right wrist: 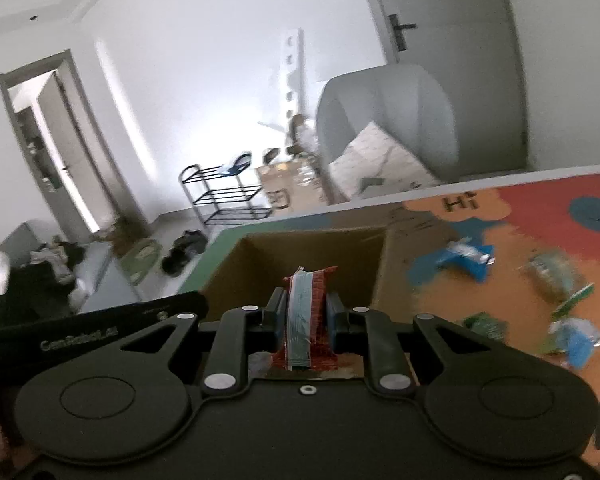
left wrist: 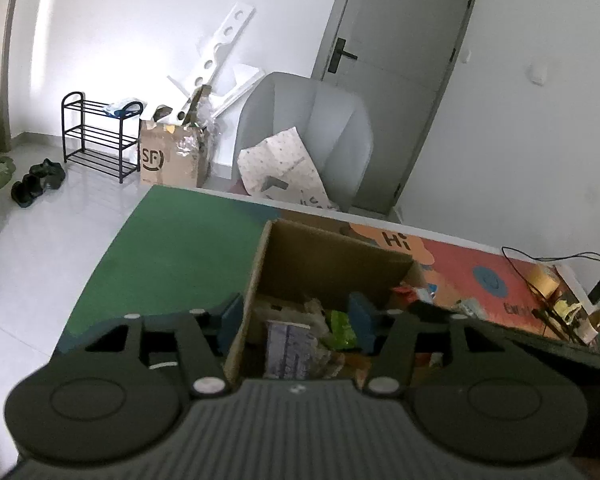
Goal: Organize snacks
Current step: 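Lift the purple packet with the left tool while the right tool carries the stick snack toward the box, then open the left tool over the box while the right tool releases the stick snack into it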
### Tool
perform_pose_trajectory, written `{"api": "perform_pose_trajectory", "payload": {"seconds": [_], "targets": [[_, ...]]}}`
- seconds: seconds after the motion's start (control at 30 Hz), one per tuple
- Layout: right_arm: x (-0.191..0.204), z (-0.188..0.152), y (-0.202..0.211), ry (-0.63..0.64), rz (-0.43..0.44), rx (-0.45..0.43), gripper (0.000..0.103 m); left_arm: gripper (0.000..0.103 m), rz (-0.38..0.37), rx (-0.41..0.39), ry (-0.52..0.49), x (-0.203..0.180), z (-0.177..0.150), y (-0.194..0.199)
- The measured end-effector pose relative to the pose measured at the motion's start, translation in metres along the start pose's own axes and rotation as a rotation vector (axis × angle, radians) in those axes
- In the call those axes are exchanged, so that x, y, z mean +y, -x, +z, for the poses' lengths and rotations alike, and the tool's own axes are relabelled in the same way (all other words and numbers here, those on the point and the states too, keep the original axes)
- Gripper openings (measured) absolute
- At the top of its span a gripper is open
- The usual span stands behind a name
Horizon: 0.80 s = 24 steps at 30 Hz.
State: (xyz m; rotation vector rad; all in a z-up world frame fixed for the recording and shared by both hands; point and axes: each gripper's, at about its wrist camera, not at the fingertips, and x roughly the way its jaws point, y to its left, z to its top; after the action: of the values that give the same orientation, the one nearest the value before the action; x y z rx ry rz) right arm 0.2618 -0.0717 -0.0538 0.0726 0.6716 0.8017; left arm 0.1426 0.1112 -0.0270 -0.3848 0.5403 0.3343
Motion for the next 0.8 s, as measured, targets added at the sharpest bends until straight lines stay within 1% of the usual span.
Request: {"api": "perform_pose_trajectory", "payload": {"seconds": [0.03, 0.1, 0.13, 0.17, 0.2, 0.33, 0.4, 0.47, 0.6, 0.67, 0.8], "targets": [[0.002, 0.000, -0.001, -0.001, 0.017, 0.010, 0.020, 0.063, -0.003, 0.000, 0.003, 0.000, 0.001, -0.001], [0.004, -0.001, -0.002, 0.004, 0.041, 0.025, 0.027, 0.070, -0.004, -0.003, 0.008, 0.001, 0.001, 0.001], [0.004, -0.002, -0.002, 0.007, 0.038, 0.026, 0.029, 0.075, 0.002, -0.007, 0.011, 0.002, 0.001, 0.002], [0.004, -0.003, -0.002, 0.007, 0.035, 0.028, 0.033, 0.077, 0.003, -0.012, 0.013, 0.003, 0.002, 0.003], [0.002, -0.003, -0.001, 0.003, 0.034, 0.029, 0.035, 0.079, 0.003, -0.014, 0.015, 0.003, 0.001, 0.003], [-0.005, -0.004, 0.004, -0.012, 0.008, 0.027, 0.036, 0.081, 0.001, -0.008, 0.014, 0.003, 0.003, 0.001], [-0.009, -0.005, 0.010, -0.019, -0.005, 0.020, 0.038, 0.082, -0.002, -0.007, 0.010, 0.000, 0.002, 0.000], [-0.015, -0.005, 0.014, -0.025, -0.028, 0.009, 0.045, 0.083, -0.006, -0.006, 0.004, -0.002, 0.001, 0.000], [-0.027, -0.008, 0.025, -0.038, -0.066, 0.000, 0.050, 0.086, -0.018, 0.008, -0.020, -0.010, -0.001, -0.002], [-0.034, -0.009, 0.030, -0.047, -0.089, -0.009, 0.055, 0.087, -0.027, 0.013, -0.031, -0.014, -0.002, -0.003], [-0.049, -0.013, 0.040, -0.076, -0.114, -0.021, 0.062, 0.088, -0.041, 0.028, -0.052, -0.023, -0.006, -0.005]]}}
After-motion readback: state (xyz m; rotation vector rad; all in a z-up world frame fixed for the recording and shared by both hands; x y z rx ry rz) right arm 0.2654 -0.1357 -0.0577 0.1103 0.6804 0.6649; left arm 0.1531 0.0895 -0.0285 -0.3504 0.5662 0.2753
